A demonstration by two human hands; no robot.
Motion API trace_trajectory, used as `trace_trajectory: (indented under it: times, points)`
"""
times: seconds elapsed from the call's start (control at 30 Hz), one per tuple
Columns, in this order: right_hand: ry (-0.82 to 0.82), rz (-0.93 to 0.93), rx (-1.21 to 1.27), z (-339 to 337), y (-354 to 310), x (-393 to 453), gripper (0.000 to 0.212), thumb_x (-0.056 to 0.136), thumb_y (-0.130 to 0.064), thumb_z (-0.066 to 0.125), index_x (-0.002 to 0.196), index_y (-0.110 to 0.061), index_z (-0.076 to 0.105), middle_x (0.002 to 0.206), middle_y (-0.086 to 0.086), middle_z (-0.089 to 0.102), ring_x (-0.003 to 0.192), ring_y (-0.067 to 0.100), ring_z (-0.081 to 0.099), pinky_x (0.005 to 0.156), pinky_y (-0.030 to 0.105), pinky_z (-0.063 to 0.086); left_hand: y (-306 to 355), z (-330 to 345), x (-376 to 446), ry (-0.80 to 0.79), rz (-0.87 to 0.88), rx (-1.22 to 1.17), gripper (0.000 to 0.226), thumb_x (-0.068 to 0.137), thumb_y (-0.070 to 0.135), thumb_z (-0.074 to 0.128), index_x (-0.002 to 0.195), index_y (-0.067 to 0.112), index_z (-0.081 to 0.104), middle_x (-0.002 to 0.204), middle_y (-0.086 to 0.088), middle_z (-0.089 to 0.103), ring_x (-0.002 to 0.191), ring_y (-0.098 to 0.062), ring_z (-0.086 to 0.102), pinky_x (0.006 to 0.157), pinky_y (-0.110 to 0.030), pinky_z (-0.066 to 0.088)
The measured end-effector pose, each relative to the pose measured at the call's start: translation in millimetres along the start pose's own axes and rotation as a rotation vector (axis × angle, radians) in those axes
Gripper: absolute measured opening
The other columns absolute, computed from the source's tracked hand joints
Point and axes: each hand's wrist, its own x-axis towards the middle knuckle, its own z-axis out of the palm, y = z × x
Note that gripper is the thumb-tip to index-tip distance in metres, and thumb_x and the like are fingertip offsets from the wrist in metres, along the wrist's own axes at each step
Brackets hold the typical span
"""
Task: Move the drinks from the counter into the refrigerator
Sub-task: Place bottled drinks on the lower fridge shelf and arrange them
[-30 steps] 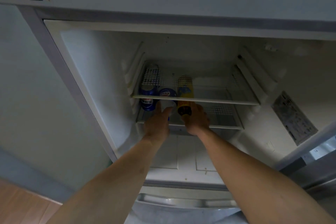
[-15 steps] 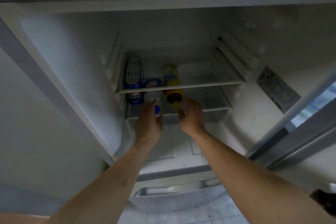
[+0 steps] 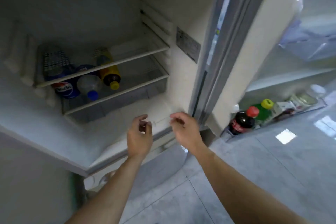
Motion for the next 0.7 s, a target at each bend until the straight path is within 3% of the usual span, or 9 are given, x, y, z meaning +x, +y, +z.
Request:
trace_trajectory:
  times: [0.1, 0.2, 0.3, 0.4, 0.47, 0.57, 0.7]
  points:
    - [0.093, 0.069, 0.032, -52.3, 31.7, -49.5, 0.017, 0.093, -0.013, 0.063, 0.093, -0.029, 0.068, 0.088, -0.004, 0.072, 0.081, 0.011, 0.068, 0.077, 0.026, 0.055, 0.4, 34.2, -35.8, -0.129, -0.001, 0.005, 0.018, 0.094, 0.012, 0.062, 0.109, 0.021, 0.063, 0.080, 0.001, 0.064, 0.070, -0.007, 0.059, 0.065, -0.007, 0.042]
    - [0.267, 0.193, 0.040, -106.8, 69.7, -106.3, 0.021, 0.090, -0.013, 0.063, 0.088, -0.033, 0.067, 0.081, -0.008, 0.072, 0.075, 0.008, 0.069, 0.074, 0.025, 0.056, -7.5, 64.2, -81.5, -0.281, -0.008, 0.077, 0.016, 0.092, 0.011, 0.062, 0.106, 0.020, 0.064, 0.083, -0.002, 0.066, 0.071, -0.014, 0.060, 0.070, -0.023, 0.046]
    - [0.420, 0.347, 0.067, -162.9, 116.2, -172.7, 0.012, 0.092, -0.019, 0.061, 0.097, -0.026, 0.070, 0.082, -0.005, 0.072, 0.076, 0.014, 0.070, 0.072, 0.030, 0.059, -26.4, 83.5, -135.1, -0.502, -0.056, 0.114, 0.020, 0.093, 0.012, 0.063, 0.109, 0.024, 0.063, 0.081, 0.002, 0.066, 0.068, -0.011, 0.060, 0.068, -0.026, 0.047]
    - [0.526, 0.501, 0.136, -197.4, 157.0, -233.7, 0.013, 0.093, -0.018, 0.061, 0.102, -0.021, 0.070, 0.088, 0.003, 0.073, 0.079, 0.021, 0.070, 0.073, 0.038, 0.057, -56.1, 83.5, -170.7, -0.632, -0.146, 0.203, 0.023, 0.092, 0.015, 0.064, 0.111, 0.028, 0.061, 0.085, 0.002, 0.067, 0.079, -0.021, 0.065, 0.073, -0.032, 0.050]
    - [0.606, 0.596, 0.188, -215.5, 180.9, -278.5, 0.013, 0.092, -0.014, 0.061, 0.100, -0.018, 0.070, 0.087, 0.006, 0.073, 0.072, 0.020, 0.067, 0.067, 0.036, 0.054, -76.6, 81.8, -195.1, -0.726, -0.236, 0.288, 0.025, 0.093, 0.017, 0.065, 0.117, 0.024, 0.061, 0.088, -0.002, 0.068, 0.081, -0.023, 0.065, 0.075, -0.037, 0.051]
    - [0.696, 0.730, 0.225, -233.5, 210.5, -345.4, 0.011, 0.092, -0.014, 0.061, 0.097, -0.018, 0.070, 0.086, 0.007, 0.072, 0.069, 0.017, 0.065, 0.064, 0.033, 0.050, -105.4, 69.8, -229.2, -0.807, -0.384, 0.413, 0.028, 0.092, 0.013, 0.066, 0.120, 0.014, 0.062, 0.088, -0.008, 0.068, 0.076, -0.026, 0.064, 0.069, -0.035, 0.050]
    - [0.795, 0.901, 0.343, -243.1, 238.8, -417.3, 0.010, 0.094, -0.014, 0.059, 0.092, -0.015, 0.068, 0.088, 0.011, 0.070, 0.070, 0.021, 0.061, 0.059, 0.031, 0.049, -117.9, 41.6, -265.9, -0.801, -0.572, 0.562, 0.022, 0.089, 0.014, 0.069, 0.110, 0.012, 0.065, 0.098, -0.015, 0.069, 0.076, -0.031, 0.063, 0.058, -0.029, 0.051]
